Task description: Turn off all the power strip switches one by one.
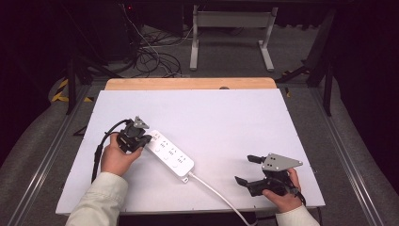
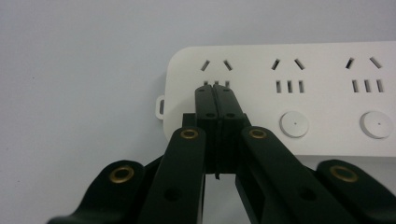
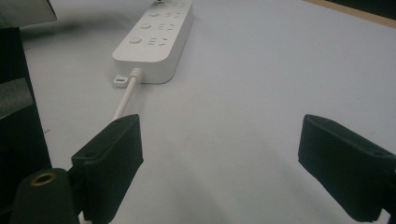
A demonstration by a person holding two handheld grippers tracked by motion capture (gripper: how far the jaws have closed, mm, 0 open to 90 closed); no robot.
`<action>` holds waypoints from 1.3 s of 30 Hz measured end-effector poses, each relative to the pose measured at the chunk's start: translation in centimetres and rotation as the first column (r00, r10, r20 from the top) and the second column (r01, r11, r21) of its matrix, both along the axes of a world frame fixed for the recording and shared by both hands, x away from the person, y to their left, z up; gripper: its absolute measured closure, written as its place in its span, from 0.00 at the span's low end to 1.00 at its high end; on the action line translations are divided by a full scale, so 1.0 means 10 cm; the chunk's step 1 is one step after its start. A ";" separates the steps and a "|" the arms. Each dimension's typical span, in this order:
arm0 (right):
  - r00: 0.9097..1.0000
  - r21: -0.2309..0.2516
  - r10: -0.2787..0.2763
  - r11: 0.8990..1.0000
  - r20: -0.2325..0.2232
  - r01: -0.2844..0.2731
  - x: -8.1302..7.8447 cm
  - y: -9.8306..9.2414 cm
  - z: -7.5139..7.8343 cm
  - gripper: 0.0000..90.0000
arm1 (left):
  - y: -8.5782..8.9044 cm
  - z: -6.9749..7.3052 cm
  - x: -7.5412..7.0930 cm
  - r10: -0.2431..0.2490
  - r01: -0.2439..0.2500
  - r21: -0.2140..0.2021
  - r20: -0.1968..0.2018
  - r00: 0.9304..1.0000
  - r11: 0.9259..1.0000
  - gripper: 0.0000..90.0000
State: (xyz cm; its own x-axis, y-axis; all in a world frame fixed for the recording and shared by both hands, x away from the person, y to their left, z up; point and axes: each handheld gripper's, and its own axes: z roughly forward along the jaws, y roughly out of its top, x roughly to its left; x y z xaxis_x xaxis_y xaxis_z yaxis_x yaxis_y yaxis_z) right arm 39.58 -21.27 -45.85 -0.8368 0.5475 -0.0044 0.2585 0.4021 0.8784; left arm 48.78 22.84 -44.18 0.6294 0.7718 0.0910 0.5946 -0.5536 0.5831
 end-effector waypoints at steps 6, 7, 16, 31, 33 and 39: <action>1.000 0.002 -0.002 1.000 0.000 0.002 0.00 -0.01 0.00 0.16 | 0.00 -0.01 0.00 -0.002 0.002 -0.003 -0.005 1.000 1.000 1.00; 1.000 0.001 -0.002 1.000 0.000 0.002 0.00 -0.01 0.00 0.16 | 0.01 -0.02 0.01 -0.004 0.004 -0.009 -0.006 1.000 1.000 1.00; 1.000 0.002 0.002 1.000 0.000 -0.002 0.00 0.00 0.00 0.16 | 0.04 -0.06 0.01 0.006 -0.006 -0.053 -0.016 1.000 0.999 1.00; 1.000 0.005 0.001 1.000 0.004 -0.001 -0.01 0.00 0.01 0.16 | 0.03 -0.08 -0.02 0.016 -0.016 -0.052 0.005 1.000 0.999 1.00; 1.000 0.005 0.002 1.000 0.004 -0.002 -0.01 0.00 0.01 0.16 | 0.03 -0.08 -0.02 0.017 -0.017 -0.054 0.004 1.000 0.998 1.00; 1.000 0.003 0.002 1.000 0.003 -0.002 -0.01 0.00 0.01 0.16 | 0.01 -0.06 -0.01 0.029 -0.029 -0.037 -0.002 1.000 0.999 1.00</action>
State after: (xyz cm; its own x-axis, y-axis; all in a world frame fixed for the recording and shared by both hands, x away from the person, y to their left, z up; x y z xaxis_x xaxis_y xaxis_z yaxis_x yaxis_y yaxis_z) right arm 39.43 -21.23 -45.79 -0.8380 0.5457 -0.0052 0.2548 0.3997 0.8805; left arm 48.65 22.97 -44.79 0.6069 0.7924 0.0615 0.6107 -0.5145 0.6019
